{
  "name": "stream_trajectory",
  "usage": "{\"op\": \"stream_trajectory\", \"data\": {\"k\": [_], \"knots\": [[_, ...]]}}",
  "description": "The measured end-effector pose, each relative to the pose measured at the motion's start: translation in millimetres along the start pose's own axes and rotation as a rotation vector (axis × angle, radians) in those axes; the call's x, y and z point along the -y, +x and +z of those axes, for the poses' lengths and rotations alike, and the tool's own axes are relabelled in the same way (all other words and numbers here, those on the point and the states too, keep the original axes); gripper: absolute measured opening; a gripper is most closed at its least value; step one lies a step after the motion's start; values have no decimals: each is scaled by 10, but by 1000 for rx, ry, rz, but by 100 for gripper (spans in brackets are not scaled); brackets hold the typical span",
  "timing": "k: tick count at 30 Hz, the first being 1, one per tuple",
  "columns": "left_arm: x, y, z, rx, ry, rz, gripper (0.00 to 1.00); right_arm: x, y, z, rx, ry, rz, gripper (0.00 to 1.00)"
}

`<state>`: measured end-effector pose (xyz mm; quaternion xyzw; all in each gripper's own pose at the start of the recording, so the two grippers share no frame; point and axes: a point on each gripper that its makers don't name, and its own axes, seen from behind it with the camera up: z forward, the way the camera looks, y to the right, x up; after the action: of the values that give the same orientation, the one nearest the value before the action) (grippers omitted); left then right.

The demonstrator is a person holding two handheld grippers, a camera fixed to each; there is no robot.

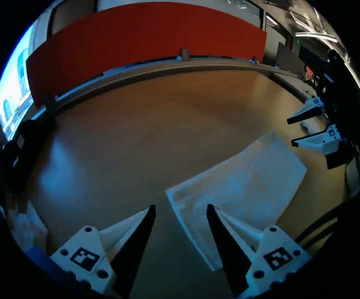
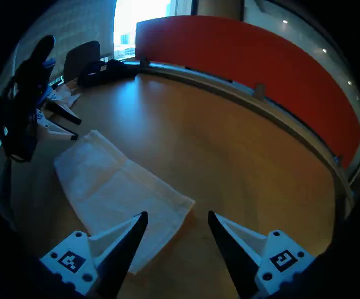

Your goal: Fold towel

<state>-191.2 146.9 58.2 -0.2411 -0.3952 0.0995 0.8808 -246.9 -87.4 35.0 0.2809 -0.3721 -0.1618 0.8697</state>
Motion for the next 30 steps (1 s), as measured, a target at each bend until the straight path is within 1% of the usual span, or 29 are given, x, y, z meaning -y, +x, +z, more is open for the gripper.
{"op": "stream_trajectory", "data": {"k": [8,14,21,26,30], "knots": [[-60,-108,-146,-2,-2,-18,77,107,-115,-139,1,9,-6,93],[-84,-236,-298,-6,9,-36,77,196,-240,-272,5,13,-9,93],[-155,-406,-475,-7,20,-50,77,304,-355,-416,2,16,-1,93],[-180,-470,-555,-12,26,-72,77,344,-396,-460,2,18,1,93],[-151,-502,-599,-18,43,-85,77,363,-415,-455,5,23,-2,93]]}}
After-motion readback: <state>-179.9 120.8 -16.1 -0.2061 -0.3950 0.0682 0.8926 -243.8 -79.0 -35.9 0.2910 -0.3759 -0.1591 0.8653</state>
